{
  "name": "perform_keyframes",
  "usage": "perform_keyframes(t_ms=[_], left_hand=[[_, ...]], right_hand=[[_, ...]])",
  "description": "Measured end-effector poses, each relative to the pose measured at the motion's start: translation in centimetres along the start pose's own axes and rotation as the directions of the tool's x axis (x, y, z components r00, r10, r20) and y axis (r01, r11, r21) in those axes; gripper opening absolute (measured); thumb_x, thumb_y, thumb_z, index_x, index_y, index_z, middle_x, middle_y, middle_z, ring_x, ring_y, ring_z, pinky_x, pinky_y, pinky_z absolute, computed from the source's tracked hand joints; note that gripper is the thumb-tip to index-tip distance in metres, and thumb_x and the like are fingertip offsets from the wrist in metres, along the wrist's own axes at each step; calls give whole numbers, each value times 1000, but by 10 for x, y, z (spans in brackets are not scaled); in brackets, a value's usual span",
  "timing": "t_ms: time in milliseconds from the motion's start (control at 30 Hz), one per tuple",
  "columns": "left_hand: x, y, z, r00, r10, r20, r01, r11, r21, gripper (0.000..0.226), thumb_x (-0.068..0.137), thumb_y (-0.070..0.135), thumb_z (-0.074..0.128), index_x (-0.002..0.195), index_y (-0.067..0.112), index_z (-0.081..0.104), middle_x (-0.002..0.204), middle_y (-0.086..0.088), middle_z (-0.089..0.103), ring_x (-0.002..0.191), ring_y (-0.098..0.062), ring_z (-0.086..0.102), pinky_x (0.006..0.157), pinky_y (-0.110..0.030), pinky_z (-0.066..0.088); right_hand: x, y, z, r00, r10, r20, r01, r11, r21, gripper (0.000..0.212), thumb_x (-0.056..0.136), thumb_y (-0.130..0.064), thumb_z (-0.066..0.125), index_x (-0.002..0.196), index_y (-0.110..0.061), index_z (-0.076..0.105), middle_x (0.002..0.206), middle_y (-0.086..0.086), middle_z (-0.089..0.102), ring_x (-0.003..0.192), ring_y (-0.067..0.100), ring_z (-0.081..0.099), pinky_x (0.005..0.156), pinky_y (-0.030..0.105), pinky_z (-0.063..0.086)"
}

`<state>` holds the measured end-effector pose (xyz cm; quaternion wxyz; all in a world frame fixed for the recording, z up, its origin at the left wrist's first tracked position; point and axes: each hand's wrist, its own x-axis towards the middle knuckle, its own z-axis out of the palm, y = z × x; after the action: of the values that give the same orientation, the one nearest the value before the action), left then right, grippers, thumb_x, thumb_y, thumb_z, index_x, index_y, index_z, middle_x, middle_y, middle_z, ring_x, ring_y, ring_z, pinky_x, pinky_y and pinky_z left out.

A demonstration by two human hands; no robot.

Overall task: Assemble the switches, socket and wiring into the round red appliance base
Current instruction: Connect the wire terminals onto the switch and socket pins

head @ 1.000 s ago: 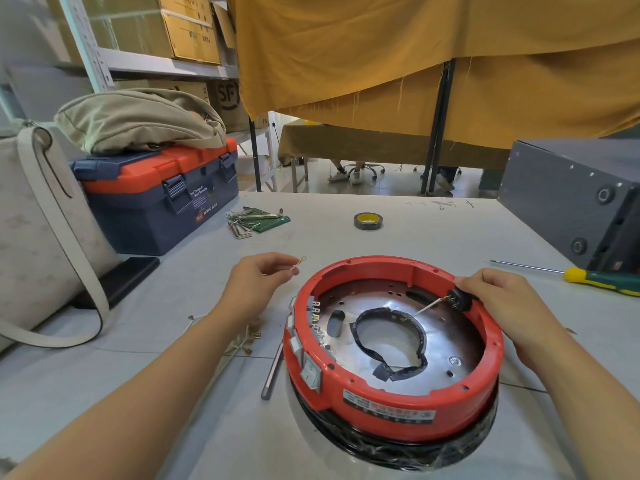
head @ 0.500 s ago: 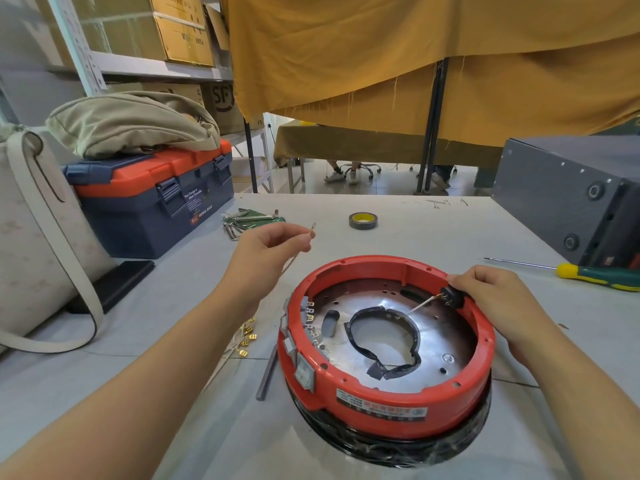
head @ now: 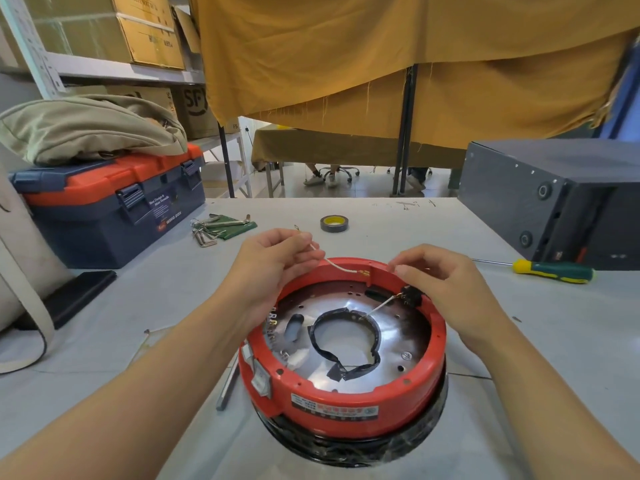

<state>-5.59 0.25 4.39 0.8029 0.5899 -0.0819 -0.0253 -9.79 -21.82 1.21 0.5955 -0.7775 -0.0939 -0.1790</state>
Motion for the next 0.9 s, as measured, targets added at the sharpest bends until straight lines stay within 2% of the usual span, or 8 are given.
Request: perform_keyframes(t_ms=[133,400,533,600,667,733,800,900], left_hand=[[0,-2,9,999,-42,-5,42,997,-58,9,88,3,59,79,2,60,63,-4,69,64,-12,70,58,-16,54],[-1,-7,19,995,-98,20,99,987,-127,7,88,-1,56,81,0,58,63,-8,70,63,-14,71,57,-16,54],[-1,-8,20,993,-116,-12,114,988,-105,7,88,-1,57,95,1,56,65,-8,71,62,-14,70,54,-17,54],[-1,-7,17,995,-81,-57,85,995,56,17,87,5,61,104,7,57,80,-8,74,71,-15,72,56,-18,54],[-2,-7,15,998,1,-60,19,942,336,19,86,14,65,105,15,62,98,-6,72,87,-17,70,67,-20,56],[-5,-6,15,996,91,-2,-75,830,552,12,87,22,64,98,24,68,97,1,71,88,-7,67,71,-12,51],[-8,-3,20,984,160,77,-170,726,667,9,88,28,62,92,29,70,90,9,70,80,6,62,62,0,43],[-9,1,30,949,215,231,-314,565,763,12,89,30,61,91,26,72,88,14,70,81,7,60,67,0,41]], right_hand=[[-2,-3,2,998,-19,59,19,1000,10,14,82,-6,67,86,-18,73,86,-1,74,83,12,68,78,16,52],[-2,-2,2,999,-29,32,30,999,-36,11,80,-7,71,85,-16,72,79,-1,72,77,11,66,73,13,49],[-1,0,3,999,-32,12,32,999,-40,11,81,-10,70,80,-21,72,75,-7,71,70,3,63,68,9,45],[0,0,2,1000,-29,-8,29,999,-31,12,83,-12,68,79,-22,72,74,-9,71,69,2,64,66,8,44],[0,1,2,1000,-22,-23,21,1000,-16,13,84,-12,67,78,-23,71,72,-9,71,69,2,64,65,8,44],[0,1,2,1000,-13,-13,13,1000,5,14,84,-11,66,78,-22,70,70,-9,70,67,2,63,64,8,44],[-1,0,3,1000,1,10,-1,1000,17,12,84,-11,67,78,-20,70,68,-9,69,66,1,62,63,8,44],[-1,0,4,999,16,34,-16,1000,-5,8,83,-14,69,78,-19,70,69,-8,68,67,5,61,64,11,45]])
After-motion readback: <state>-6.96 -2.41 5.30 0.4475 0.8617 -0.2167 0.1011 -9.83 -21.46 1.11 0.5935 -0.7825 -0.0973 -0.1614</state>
